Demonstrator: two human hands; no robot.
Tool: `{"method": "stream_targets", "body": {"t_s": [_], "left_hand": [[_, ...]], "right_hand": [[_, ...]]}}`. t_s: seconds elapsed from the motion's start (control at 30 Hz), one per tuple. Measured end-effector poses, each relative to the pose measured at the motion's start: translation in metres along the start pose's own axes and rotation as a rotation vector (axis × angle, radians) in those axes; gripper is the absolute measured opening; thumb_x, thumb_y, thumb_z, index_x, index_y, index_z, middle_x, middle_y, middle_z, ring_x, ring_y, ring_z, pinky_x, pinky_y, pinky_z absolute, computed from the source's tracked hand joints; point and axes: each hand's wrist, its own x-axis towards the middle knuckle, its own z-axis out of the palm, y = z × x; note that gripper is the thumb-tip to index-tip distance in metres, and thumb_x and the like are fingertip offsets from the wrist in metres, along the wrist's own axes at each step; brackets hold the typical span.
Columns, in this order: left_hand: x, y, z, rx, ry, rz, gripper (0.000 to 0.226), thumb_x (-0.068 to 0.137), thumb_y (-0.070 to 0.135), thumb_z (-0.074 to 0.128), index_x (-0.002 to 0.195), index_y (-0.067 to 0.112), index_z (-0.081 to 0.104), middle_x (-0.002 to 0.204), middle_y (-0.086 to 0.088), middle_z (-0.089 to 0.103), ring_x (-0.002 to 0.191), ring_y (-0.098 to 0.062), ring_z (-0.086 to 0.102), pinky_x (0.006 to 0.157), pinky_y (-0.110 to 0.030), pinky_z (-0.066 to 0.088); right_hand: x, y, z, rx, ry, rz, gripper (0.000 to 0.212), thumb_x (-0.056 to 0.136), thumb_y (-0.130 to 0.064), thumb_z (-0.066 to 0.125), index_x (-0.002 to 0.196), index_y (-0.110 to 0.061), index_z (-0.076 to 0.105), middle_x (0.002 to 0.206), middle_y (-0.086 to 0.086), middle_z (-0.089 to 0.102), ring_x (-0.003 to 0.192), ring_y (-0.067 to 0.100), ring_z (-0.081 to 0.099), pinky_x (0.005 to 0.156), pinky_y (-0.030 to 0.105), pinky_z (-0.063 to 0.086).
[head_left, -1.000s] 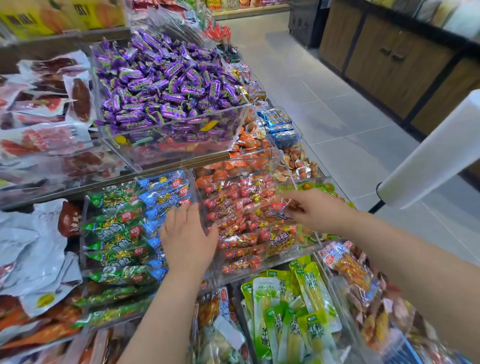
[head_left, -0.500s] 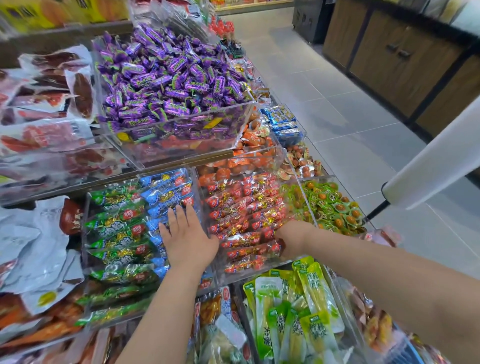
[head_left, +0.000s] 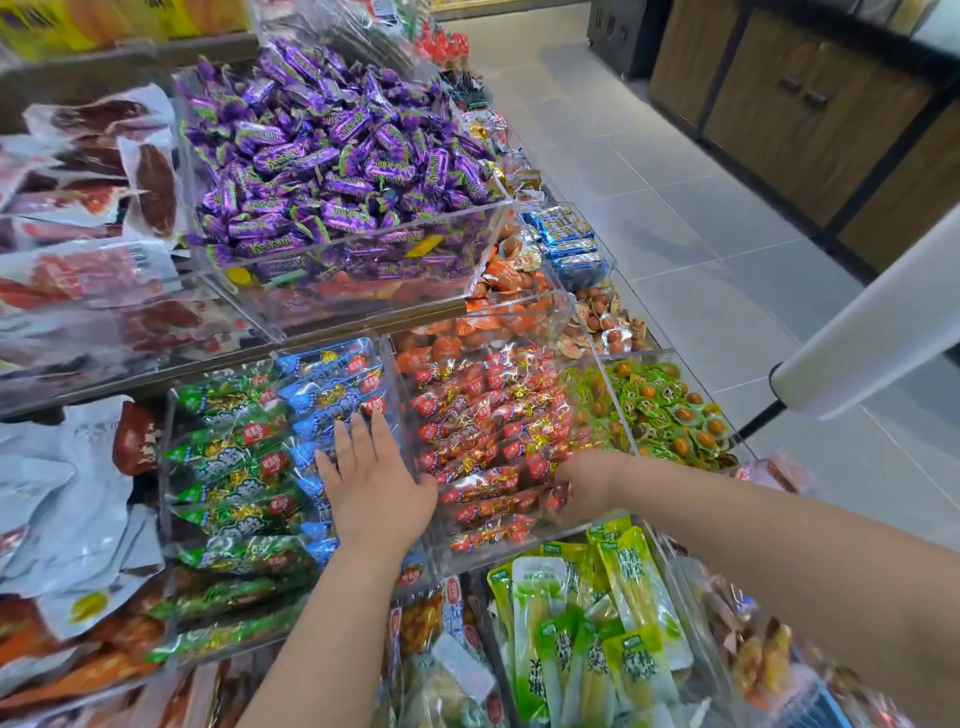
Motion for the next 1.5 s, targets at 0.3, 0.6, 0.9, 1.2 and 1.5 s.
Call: {"method": "stream_targets", "body": {"t_s": [0.3,0.6,0.9,1.2,1.5], "left_hand": [[-0.001,0.001,-0.001,-0.019,-0.031,0.008,0.084,0.091,0.052,0.037,0.153,0.012,-0.003,0.162,-0.011,-0.005,0.148,-0.03,-0.009,0.117,-0.052,-0.004],[-0.043,0.007,-0.019,-0.613,0.146,0.199,0.035,0.09,0.018,0.056,0.122,0.003,0.058,0.134,-0.017,0.053,0.136,-0.032,0.036,0.113,-0.048,0.028],[-0.173,0.084,0.052,-0.6,-0.337,0.655,0.019,0.088,0.014,0.058,0.103,0.012,0.07,0.101,-0.004,0.068,0.094,-0.021,0.061,0.084,-0.03,0.045],[-0.277,0.074,0.147,-0.074,-0.918,0.486,0.019,0.096,0.013,0.043,0.078,0.015,0.048,0.066,-0.004,0.048,0.054,-0.017,0.04,0.051,-0.023,0.027],[-0.343,0.106,0.17,-0.015,-1.071,0.277,0.032,0.096,0.006,0.048,0.065,0.014,0.048,0.066,-0.004,0.05,0.051,-0.012,0.048,0.044,-0.014,0.04]], "right_hand": [[-0.021,0.001,0.005,0.108,0.025,0.034,0.035,0.09,-0.016,0.047,0.123,-0.007,0.055,0.122,0.013,0.059,0.107,0.028,0.056,0.085,0.034,0.049],[-0.107,0.011,0.057,0.929,0.614,0.098,0.025,0.091,-0.014,0.054,0.112,-0.022,0.064,0.109,-0.007,0.063,0.092,0.002,0.058,0.076,0.013,0.047],[-0.196,-0.005,0.291,1.436,0.37,0.665,0.022,0.092,-0.009,0.052,0.107,-0.007,0.067,0.095,0.006,0.061,0.084,0.02,0.054,0.072,0.028,0.042],[-0.323,-0.082,0.495,2.047,0.065,1.258,0.017,0.092,-0.005,0.051,0.076,-0.008,0.049,0.066,0.01,0.048,0.051,0.017,0.043,0.046,0.021,0.031],[-0.388,-0.091,0.55,2.034,0.056,1.197,0.022,0.093,0.003,0.04,0.074,-0.01,0.042,0.062,0.008,0.039,0.047,0.015,0.035,0.039,0.012,0.024]]}}
